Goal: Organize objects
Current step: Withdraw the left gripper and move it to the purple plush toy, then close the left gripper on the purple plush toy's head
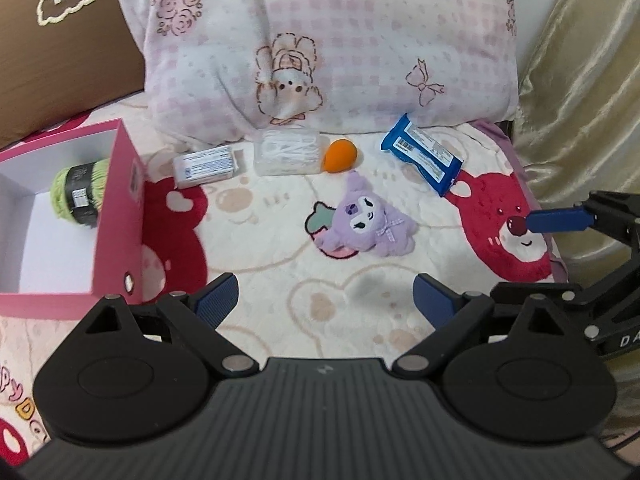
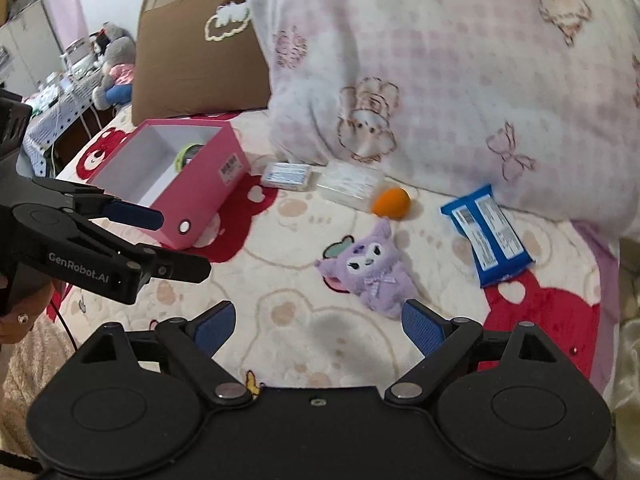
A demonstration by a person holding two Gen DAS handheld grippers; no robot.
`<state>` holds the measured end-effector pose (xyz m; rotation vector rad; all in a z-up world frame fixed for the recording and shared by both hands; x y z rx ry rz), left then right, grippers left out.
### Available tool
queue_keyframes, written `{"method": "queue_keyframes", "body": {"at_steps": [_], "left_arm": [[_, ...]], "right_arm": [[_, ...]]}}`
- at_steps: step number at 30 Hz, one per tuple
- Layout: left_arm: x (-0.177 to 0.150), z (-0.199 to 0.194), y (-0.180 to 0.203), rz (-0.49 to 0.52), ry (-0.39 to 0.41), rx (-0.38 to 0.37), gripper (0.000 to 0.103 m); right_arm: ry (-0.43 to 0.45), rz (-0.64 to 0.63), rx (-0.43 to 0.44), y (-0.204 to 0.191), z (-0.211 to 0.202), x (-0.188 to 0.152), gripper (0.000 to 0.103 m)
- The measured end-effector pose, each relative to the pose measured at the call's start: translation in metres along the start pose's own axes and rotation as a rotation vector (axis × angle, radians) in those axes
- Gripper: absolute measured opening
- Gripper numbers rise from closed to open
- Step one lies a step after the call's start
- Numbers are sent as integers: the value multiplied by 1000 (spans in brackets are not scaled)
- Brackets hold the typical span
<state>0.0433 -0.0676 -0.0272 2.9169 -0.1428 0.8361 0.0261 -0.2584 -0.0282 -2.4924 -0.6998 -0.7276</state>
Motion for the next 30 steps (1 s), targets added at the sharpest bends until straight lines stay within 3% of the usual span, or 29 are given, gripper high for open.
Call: {"method": "queue_keyframes", "body": {"at_steps": [12,20,26,30], "left_arm": [[13,58,32,82,18,8,94],[22,109,36,59,36,-12,92],[24,143,32,12,47,-70,85],[24,169,27,-19,33,-100,74]], "right_arm": [[122,90,43,36,13,-23,93],[135,167,98,61,66,-35,93],[139,172,71,73,109,-37,92],[155,191,57,81,128,-36,92]]}}
Point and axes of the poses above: each gripper's, at about its wrist camera, not at the fingertips, and z roughly the way its jaws point, y to its right, x to its top, the point moved 5 cm from there along z, roughly the way its jaws point, and after that the axes turned 8 degrees about x, right-handed, at the moved point
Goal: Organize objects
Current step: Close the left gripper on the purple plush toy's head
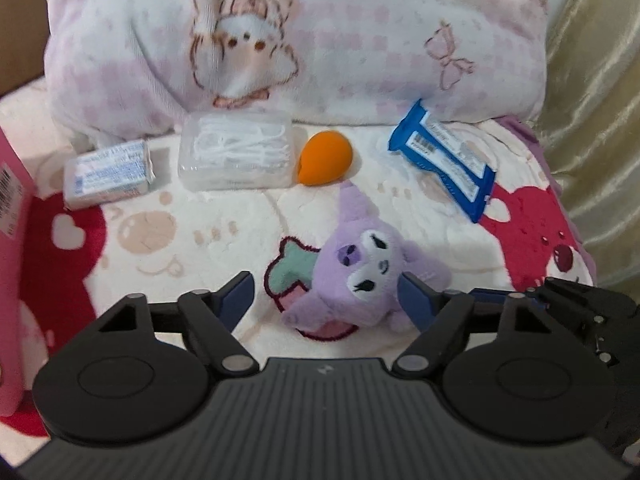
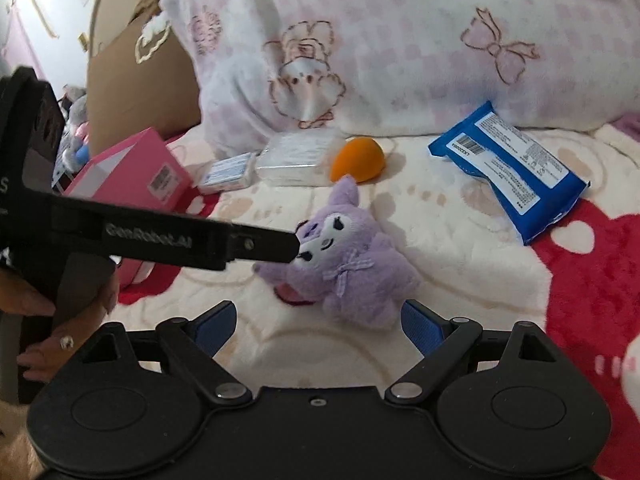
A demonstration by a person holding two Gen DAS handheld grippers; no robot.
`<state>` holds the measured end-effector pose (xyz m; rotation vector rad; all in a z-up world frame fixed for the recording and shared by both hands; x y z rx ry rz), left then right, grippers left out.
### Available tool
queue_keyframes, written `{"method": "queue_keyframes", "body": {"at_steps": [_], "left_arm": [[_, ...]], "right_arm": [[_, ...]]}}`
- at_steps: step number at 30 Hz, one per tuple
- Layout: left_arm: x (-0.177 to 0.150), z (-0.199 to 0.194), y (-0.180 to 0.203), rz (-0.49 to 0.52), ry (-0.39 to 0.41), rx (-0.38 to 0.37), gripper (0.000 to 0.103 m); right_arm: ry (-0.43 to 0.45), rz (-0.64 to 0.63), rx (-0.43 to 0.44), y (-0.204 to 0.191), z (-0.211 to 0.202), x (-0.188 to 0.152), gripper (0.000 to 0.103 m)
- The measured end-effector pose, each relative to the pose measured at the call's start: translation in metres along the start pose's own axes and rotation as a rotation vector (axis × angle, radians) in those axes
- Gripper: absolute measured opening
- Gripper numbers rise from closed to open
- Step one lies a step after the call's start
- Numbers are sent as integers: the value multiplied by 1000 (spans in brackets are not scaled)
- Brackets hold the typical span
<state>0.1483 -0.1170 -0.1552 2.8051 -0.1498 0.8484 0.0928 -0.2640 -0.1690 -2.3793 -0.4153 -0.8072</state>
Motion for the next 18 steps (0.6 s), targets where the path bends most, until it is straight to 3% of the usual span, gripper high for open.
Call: {"method": "queue_keyframes", "body": {"at_steps": [5,7,10,11,15,18], "left_arm": [[-5,16,-3,-24,7,-60,71],[-8,20,-1,-29,-6,-106,55],[-11,24,0,-62,-9,-131,47],[-12,25,0,-67,-4,-138,45],[-15,24,4,-63,-3,-136,41],[-17,21,4,-72,-1,-134,39]], "right_arm": [[28,-42,-74,2,17,-2,90],[36,-72,-113,1,21,-4,84],[61,-131,-178,0,24,-4,71],[70,-145,-196,0,24,-5,64],[45,-162,-232,5,30,-7,51],[39,-172,-248,5,31,-7,47]]}}
Point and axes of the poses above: each gripper's, at about its wrist camera, not at the fingertips, and z roughly the way its jaws point, y to its right, x to its top, the point moved 5 cm from there along z, roughly the way its jaws point, and after that the axes turned 8 degrees about x, right-handed, at the moved point
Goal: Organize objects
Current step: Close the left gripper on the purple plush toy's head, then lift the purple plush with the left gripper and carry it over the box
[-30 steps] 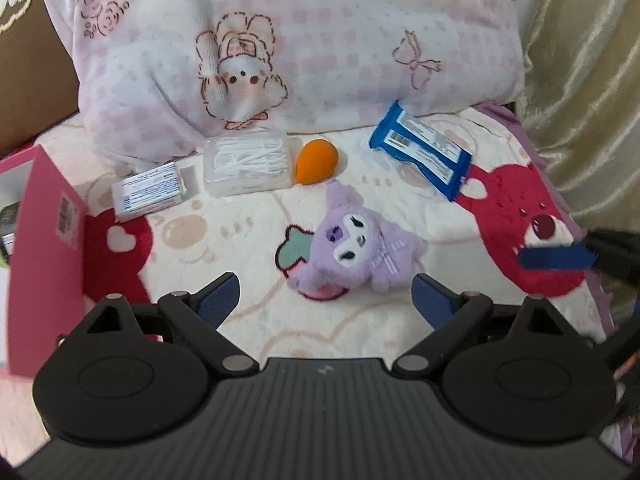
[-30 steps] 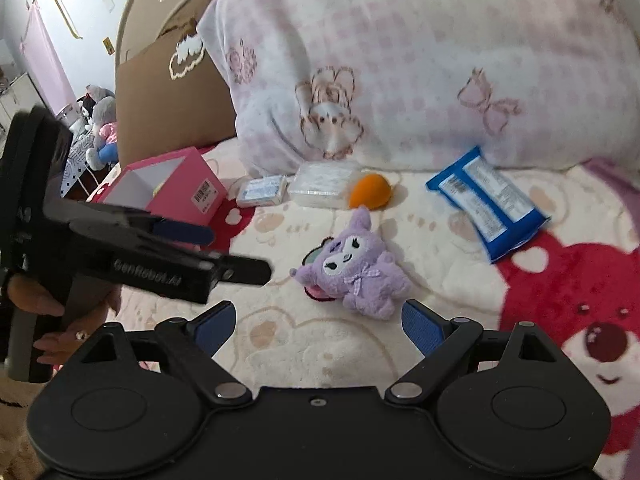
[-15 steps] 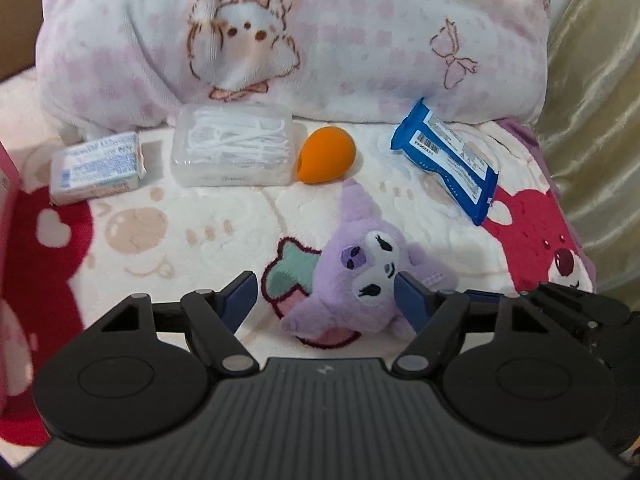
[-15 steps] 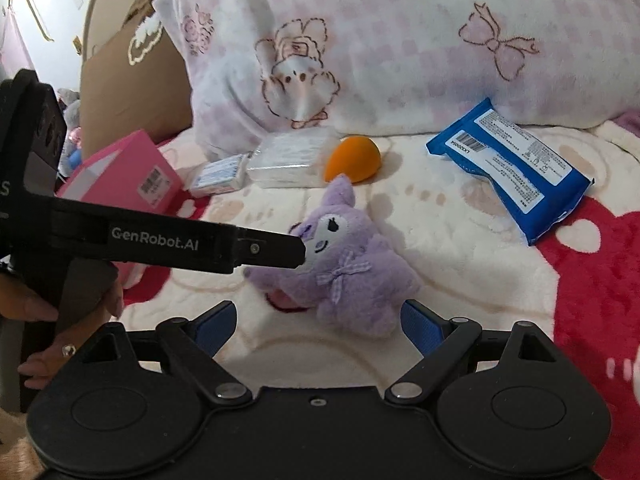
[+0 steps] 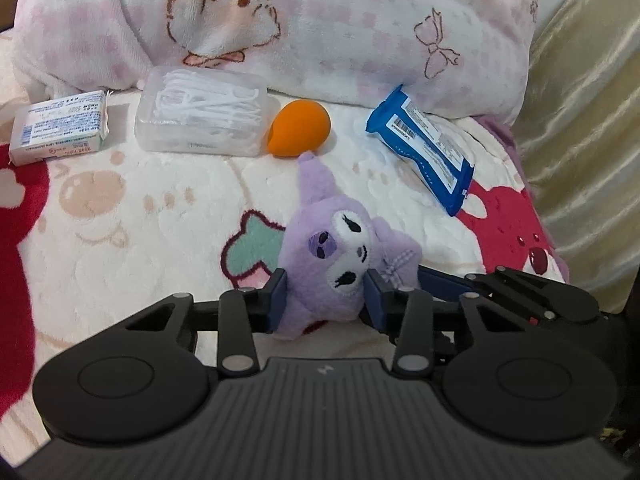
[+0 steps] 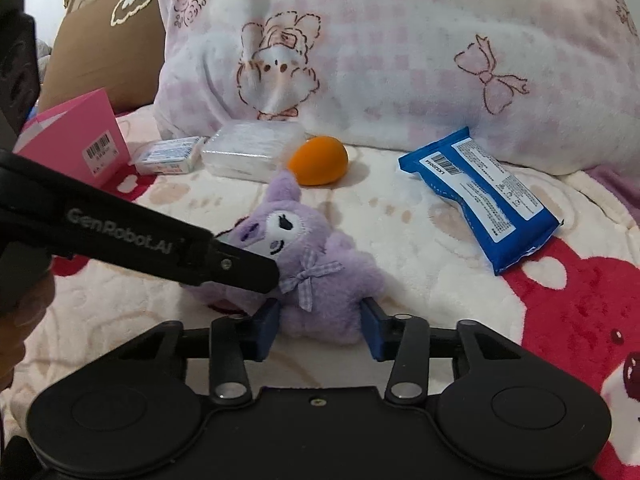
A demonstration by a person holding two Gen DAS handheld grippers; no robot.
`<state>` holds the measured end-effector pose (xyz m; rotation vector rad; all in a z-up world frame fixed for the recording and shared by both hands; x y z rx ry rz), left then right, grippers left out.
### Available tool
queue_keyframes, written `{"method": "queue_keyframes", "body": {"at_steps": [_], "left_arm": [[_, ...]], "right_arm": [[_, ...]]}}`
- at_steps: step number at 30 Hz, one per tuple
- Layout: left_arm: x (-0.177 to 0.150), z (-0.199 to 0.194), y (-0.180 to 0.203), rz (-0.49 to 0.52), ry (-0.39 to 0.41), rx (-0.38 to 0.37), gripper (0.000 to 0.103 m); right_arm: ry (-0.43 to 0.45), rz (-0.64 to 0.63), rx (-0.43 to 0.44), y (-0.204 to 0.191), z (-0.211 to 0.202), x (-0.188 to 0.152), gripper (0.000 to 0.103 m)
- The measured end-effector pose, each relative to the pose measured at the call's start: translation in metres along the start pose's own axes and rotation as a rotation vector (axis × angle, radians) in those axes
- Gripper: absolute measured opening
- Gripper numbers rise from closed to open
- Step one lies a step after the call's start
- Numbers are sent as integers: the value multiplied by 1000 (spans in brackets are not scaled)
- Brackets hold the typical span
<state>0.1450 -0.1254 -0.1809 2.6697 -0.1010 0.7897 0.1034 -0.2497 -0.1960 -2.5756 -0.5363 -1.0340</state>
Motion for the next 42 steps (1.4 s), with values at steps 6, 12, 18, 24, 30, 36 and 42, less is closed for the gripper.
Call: {"method": "queue_keyframes", "body": {"at_steps": [6,12,18,24,30,36,42], "left_arm": [[-7,-6,-5,-50,-29,7,38],[-14,-19,-10,-96,-52,17,39],[-23,-38,-16,-134,-87,46,39],[-32,-62,-19,-146,-108,71,39],[-39,-90,-20,-145,-130,102,39],[-48,-123,-22,-153,-120,142,39],[-58,-153,-32,-188,-105,160,39]], "right_arm": [[-6,-30,18,-8,-5,1,41],[-24,-26,42,-17,-8,-1,39],[-37,-8,79,-32,-19,-4,38],[-89,24,131,-46,-31,-5,38],[-113,-25,156,-70,-49,-3,38],[-149,-53,199,-92,-68,4,38],[-194,-63,239,-115,-78,8,38]]}}
Point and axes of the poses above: each gripper's, at about its wrist camera, not at the fingertips, and z roughly the way its jaws point, y to its right, x to its top, the point moved 5 cm from there along z, roughly the way its jaws point, and after that the axes turned 8 degrees about x, right-handed, at the moved point
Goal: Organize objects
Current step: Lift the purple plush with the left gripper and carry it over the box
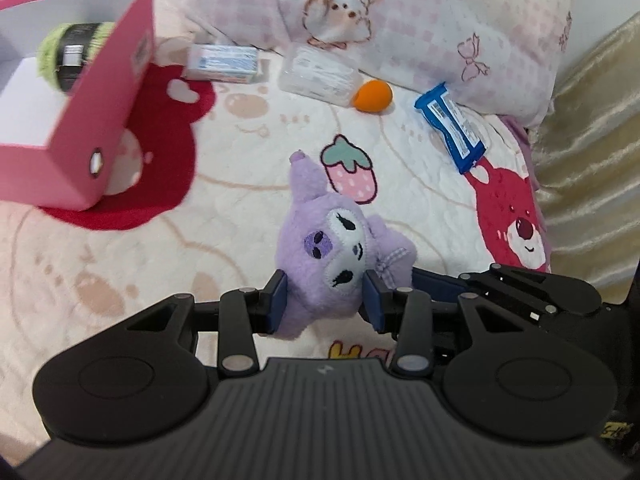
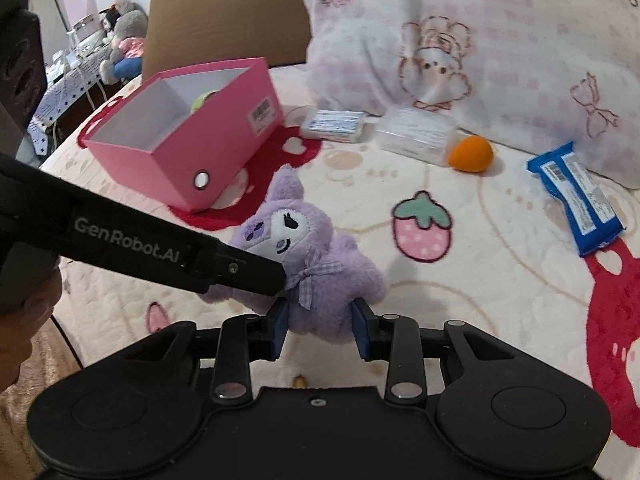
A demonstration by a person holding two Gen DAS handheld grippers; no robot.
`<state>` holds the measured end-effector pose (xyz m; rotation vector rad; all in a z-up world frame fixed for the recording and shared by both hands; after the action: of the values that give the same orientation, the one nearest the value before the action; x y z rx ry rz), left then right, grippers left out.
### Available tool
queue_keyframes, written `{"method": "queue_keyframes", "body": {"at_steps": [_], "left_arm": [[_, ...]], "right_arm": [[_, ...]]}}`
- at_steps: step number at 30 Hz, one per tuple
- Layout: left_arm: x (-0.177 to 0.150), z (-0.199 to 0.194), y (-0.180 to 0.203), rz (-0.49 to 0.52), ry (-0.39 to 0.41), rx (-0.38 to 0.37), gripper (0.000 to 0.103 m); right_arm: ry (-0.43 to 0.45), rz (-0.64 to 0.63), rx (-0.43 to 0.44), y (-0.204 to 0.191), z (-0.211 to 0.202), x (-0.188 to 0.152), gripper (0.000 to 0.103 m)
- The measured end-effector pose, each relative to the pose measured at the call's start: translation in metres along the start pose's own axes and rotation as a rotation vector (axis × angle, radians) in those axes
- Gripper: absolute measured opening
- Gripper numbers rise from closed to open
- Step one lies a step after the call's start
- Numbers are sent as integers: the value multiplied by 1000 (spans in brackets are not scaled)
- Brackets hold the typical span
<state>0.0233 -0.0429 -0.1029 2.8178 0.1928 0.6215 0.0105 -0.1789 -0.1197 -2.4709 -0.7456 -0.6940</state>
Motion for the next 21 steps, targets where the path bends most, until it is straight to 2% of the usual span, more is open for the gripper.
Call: {"method": "queue_keyframes", "body": {"at_steps": [10,21], "left_arm": [[-12,-62,-34,-39,72,3,39],[-9,-116,-63,-59,143,28,39]], "right_arm": [[0,-91,62,-52,-17,17,38],[36,-246,68,-107,-34,47,38]]}}
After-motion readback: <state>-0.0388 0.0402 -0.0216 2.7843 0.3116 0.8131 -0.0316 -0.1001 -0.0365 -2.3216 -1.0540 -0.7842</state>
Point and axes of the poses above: each gripper's, at about its wrist camera, not at the fingertips, and z roughly the way its jaws point, y to its right, x to its top, the point moved 5 cm from there along z, roughly the way its jaws point, and after that the axes turned 8 degrees about x, right-handed, at the moved point
